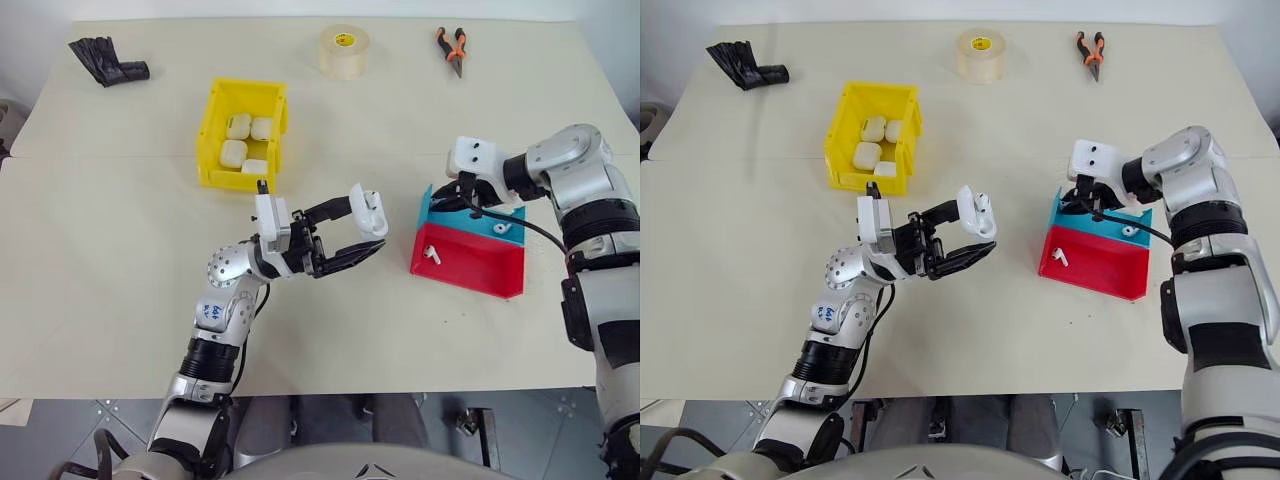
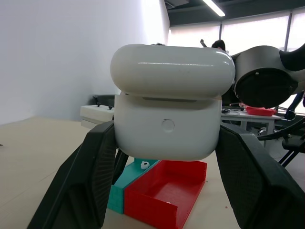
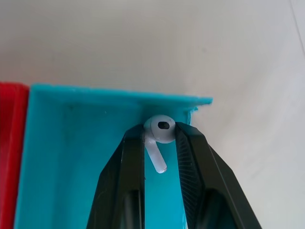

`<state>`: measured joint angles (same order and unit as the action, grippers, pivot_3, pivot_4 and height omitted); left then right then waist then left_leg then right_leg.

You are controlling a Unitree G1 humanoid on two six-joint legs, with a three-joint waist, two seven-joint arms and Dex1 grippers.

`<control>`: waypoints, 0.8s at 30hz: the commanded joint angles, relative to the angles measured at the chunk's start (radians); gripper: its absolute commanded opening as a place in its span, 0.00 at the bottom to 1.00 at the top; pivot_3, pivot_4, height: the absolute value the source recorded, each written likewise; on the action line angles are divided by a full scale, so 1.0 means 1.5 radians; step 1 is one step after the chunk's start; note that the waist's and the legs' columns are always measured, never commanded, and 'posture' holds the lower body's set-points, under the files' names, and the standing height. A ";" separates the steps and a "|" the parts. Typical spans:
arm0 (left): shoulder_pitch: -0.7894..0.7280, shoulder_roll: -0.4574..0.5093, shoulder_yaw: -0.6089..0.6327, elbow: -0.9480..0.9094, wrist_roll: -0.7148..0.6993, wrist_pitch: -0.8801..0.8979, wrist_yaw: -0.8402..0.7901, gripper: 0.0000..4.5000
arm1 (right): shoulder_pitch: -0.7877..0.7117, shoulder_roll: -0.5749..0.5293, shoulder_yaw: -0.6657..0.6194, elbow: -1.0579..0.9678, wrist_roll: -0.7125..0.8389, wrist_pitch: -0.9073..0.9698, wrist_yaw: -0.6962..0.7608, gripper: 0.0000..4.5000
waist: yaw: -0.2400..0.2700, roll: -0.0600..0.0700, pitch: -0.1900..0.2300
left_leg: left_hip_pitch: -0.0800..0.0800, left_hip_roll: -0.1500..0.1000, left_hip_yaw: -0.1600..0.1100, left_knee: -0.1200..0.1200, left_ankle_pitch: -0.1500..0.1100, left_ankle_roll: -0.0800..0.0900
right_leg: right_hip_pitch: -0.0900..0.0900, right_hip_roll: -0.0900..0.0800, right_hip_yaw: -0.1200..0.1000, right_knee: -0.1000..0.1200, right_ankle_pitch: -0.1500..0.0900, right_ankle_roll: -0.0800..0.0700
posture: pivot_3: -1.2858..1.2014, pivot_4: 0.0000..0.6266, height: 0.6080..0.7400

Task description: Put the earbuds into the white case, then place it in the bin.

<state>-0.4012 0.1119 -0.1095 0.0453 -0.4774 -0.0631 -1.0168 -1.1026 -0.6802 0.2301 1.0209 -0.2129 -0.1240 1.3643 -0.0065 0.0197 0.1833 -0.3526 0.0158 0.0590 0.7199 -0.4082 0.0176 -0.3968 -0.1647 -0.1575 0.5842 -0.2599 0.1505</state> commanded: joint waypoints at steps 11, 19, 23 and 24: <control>-0.028 0.007 0.010 -0.016 -0.029 0.031 -0.016 0.61 | 0.325 -0.016 -0.305 -0.624 0.453 0.352 -0.044 0.12 | 0.005 0.000 0.000 | 0.000 0.000 -0.001 0.000 0.000 0.000 | 0.000 0.000 0.000 0.000 0.000 0.000 | 0.52 0.24 1.00; -0.050 0.011 0.014 0.002 -0.034 0.038 -0.034 0.61 | 0.471 0.126 -0.395 -0.935 0.808 0.591 -0.301 0.12 | 0.009 0.000 0.000 | 0.000 0.000 -0.002 0.001 0.000 0.000 | 0.000 0.000 0.000 0.001 0.000 0.000 | 0.52 0.24 1.00; -0.058 0.009 0.014 0.009 -0.032 0.039 -0.038 0.61 | 0.521 0.162 -0.386 -1.009 0.897 0.601 -0.381 0.12 | 0.015 0.000 0.000 | 0.000 -0.001 -0.002 0.000 0.000 0.000 | 0.000 0.000 0.000 0.000 0.000 0.000 | 0.52 0.24 1.00; -0.060 0.009 0.013 0.011 -0.032 0.041 -0.040 0.61 | 0.536 0.170 -0.378 -1.027 0.911 0.600 -0.395 0.12 | 0.015 0.000 0.000 | 0.000 -0.001 -0.001 0.000 0.000 0.000 | 0.000 0.000 0.000 0.000 0.000 0.000 | 0.52 0.24 1.00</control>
<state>-0.4689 0.1310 -0.0947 0.0647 -0.5071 0.0000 -1.0700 -0.3104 -0.4309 -0.3304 -0.4533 1.0904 0.7839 0.8116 0.0165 0.0199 0.1834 -0.3527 0.0147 0.0574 0.7205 -0.4083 0.0176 -0.3967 -0.1647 -0.1575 0.5849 -0.2599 0.1505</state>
